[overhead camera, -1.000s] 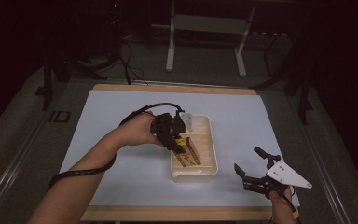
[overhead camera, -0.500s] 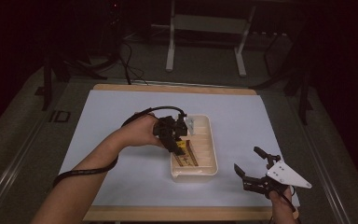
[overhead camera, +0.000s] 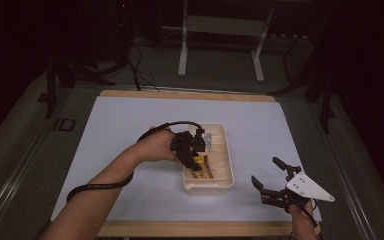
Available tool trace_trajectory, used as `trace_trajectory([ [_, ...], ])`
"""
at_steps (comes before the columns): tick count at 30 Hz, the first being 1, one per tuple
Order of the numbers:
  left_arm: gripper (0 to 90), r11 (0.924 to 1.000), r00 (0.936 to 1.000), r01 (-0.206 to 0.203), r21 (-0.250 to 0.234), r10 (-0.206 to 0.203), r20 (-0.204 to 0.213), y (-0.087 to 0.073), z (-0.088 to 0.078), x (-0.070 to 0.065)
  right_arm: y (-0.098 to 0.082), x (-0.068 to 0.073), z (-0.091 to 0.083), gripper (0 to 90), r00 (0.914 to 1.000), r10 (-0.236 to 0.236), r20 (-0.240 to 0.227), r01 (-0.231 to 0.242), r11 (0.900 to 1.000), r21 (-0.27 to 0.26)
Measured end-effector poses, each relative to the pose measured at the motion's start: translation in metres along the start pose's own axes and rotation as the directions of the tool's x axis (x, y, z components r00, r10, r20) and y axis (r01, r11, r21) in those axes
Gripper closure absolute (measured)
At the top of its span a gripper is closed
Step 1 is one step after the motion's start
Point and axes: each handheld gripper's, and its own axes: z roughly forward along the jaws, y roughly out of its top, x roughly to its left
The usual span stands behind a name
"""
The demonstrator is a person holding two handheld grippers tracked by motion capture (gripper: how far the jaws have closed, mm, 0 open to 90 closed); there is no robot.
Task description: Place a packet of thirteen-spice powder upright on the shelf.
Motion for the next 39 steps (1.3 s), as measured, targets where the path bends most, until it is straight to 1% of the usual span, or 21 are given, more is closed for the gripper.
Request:
trace_trajectory([
  [2,67.5,0.9998,1.0000,0.009,-0.020,-0.009,0.003,-0.001,0.004,0.001,0.000,0.000,0.000,11.7,1.0000,0.002,-0.001,-0.002,1.000,0.000],
  [6,67.1,0.9982,0.9999,0.012,-0.058,-0.012,0.007,-0.002,0.013,0.001,0.000,0.001,0.001,11.7,1.0000,0.001,-0.003,-0.001,1.000,0.000],
  [7,66.9,0.9982,0.9999,0.012,-0.058,-0.012,0.007,-0.002,0.013,0.001,0.000,0.001,0.001,11.7,1.0000,0.001,-0.003,-0.001,1.000,0.000],
  [8,66.9,0.9944,0.9998,0.016,-0.104,-0.015,0.010,-0.002,0.015,0.001,0.000,0.001,0.000,11.7,1.0000,0.002,-0.002,-0.002,1.000,0.001],
  [10,65.9,0.9910,0.9997,0.017,-0.133,-0.015,0.018,-0.001,0.017,0.001,0.000,0.000,0.000,11.8,1.0000,0.002,-0.001,-0.002,1.000,0.000],
  [12,65.5,0.9861,0.9999,0.013,-0.166,-0.011,0.012,-0.001,0.019,-0.001,0.000,0.000,0.000,11.7,1.0000,0.002,-0.001,-0.002,1.000,0.000],
  [13,64.9,0.9828,0.9999,0.010,-0.184,-0.008,0.014,-0.001,0.021,-0.002,0.000,0.000,0.000,11.7,1.0000,-0.001,-0.001,0.001,1.000,-0.001],
  [14,64.7,0.9793,1.0000,0.008,-0.202,-0.006,0.007,-0.002,0.022,-0.002,0.000,0.000,0.000,11.7,1.0000,-0.002,-0.002,0.002,1.000,-0.001],
  [18,64.7,0.9637,0.9999,0.015,-0.267,-0.016,-0.001,-0.004,0.028,-0.005,0.000,0.000,0.000,11.7,1.0000,0.004,-0.002,-0.004,1.000,-0.001],
  [20,64.7,0.9570,0.9998,0.012,-0.290,-0.016,-0.013,-0.005,0.031,-0.006,0.000,0.000,0.000,11.7,1.0000,0.002,-0.003,-0.002,1.000,0.000],
  [21,64.7,0.9552,0.9998,0.004,-0.296,-0.010,-0.017,-0.005,0.032,-0.006,-0.001,0.000,0.000,11.7,1.0000,0.002,-0.003,-0.002,1.000,0.000],
  [23,64.8,0.9493,0.9994,-0.003,-0.315,-0.009,-0.035,-0.006,0.036,-0.007,0.000,0.000,0.000,11.7,1.0000,0.000,-0.004,0.000,1.000,0.001],
  [25,64.3,0.9389,0.9990,-0.013,-0.344,-0.002,-0.045,-0.007,0.041,-0.008,0.000,0.000,0.000,11.7,1.0000,0.003,-0.002,-0.003,1.000,0.002],
  [27,64.3,0.9294,0.9987,-0.009,-0.369,-0.010,-0.050,-0.008,0.043,-0.009,-0.001,0.000,0.000,11.7,1.0000,0.003,-0.002,-0.003,1.000,0.002],
  [28,64.8,0.9268,0.9983,-0.007,-0.375,-0.016,-0.057,-0.009,0.044,-0.009,-0.001,0.000,0.000,11.7,1.0000,0.004,-0.002,-0.004,1.000,0.002],
  [29,64.9,0.9251,0.9986,-0.001,-0.380,-0.019,-0.049,-0.010,0.044,-0.009,-0.001,0.000,0.000,11.7,1.0000,0.003,-0.002,-0.003,1.000,0.002],
  [31,64.9,0.9226,0.9984,0.006,-0.386,-0.027,-0.049,-0.011,0.044,-0.009,-0.001,0.000,0.001,11.8,1.0000,0.004,-0.003,-0.004,1.000,0.003],
  [35,63.5,0.9225,0.9988,0.010,-0.386,-0.027,-0.039,-0.012,0.043,-0.009,-0.001,0.000,0.001,11.7,1.0000,0.002,-0.005,-0.002,1.000,0.002],
  [36,63.5,0.9216,0.9986,0.010,-0.388,-0.029,-0.043,-0.012,0.042,-0.009,-0.001,0.000,0.001,11.7,1.0000,0.002,-0.005,-0.002,1.000,0.001],
  [38,62.6,0.9235,0.9991,0.012,-0.383,-0.027,-0.034,-0.011,0.041,-0.010,0.000,0.000,0.000,11.7,1.0000,0.002,-0.003,-0.002,1.000,0.001],
  [39,62.5,0.9250,0.9989,0.008,-0.380,-0.025,-0.039,-0.010,0.040,-0.011,0.000,0.000,0.000,11.7,1.0000,0.000,-0.003,0.000,1.000,0.001],
])
